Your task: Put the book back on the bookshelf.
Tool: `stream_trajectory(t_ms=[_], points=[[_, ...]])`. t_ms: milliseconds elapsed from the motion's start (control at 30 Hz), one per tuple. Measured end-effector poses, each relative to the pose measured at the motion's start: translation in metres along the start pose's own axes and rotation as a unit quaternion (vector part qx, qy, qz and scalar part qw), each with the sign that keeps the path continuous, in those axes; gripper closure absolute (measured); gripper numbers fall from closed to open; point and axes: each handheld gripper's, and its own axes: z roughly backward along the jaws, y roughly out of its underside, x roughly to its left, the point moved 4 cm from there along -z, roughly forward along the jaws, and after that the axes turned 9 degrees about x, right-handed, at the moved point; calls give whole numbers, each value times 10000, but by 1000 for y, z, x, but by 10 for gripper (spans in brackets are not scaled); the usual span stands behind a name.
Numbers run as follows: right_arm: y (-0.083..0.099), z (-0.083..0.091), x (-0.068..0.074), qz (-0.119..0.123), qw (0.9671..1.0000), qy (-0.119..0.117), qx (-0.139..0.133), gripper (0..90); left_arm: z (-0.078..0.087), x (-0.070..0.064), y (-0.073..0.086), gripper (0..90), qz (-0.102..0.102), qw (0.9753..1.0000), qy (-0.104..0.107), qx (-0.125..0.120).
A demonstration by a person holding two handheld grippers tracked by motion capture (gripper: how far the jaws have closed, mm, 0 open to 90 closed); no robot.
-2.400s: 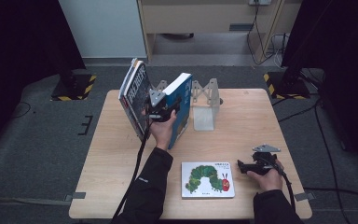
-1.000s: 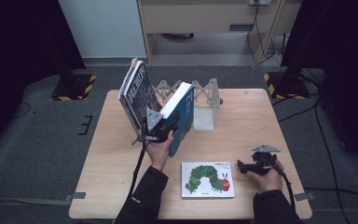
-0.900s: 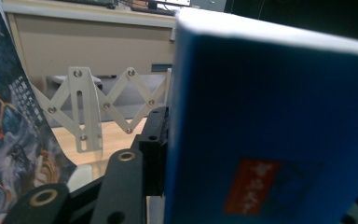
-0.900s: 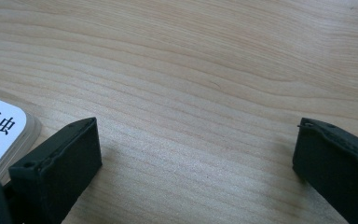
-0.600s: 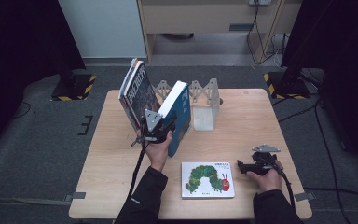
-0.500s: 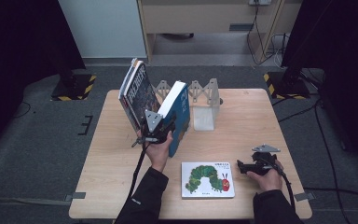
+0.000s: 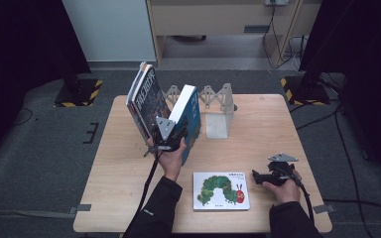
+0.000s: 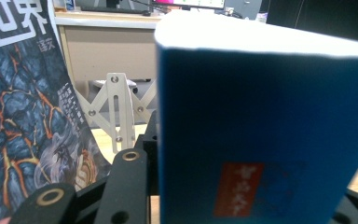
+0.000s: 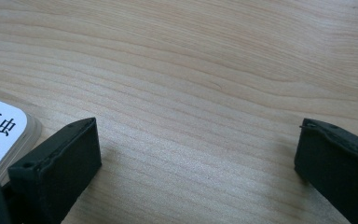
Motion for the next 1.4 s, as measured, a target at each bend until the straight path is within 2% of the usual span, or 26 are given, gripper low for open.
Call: stream_trajectory(t_ms=[533,667,900,1167,1267,1400], points=[[-1,-1,0,28,10000,-11,9,4,-18,0,-8,604,-17,9998,-199,73],[-1,-1,0,16,10000,-16,14,4,-22,5,-10,603,25,9999,-151,81],[-1,-1,0,43,10000,-29,31,4,-14,8,-8,605,9,9999,-12,122],[-1,-1,0,45,10000,-28,31,4,-8,9,-5,605,61,9999,-89,100],[-1,-1,0,38,10000,-30,33,4,-9,5,-5,604,83,9998,-157,59],[-1,-1,0,38,10000,-30,33,4,-11,1,-6,603,66,9999,-131,43]])
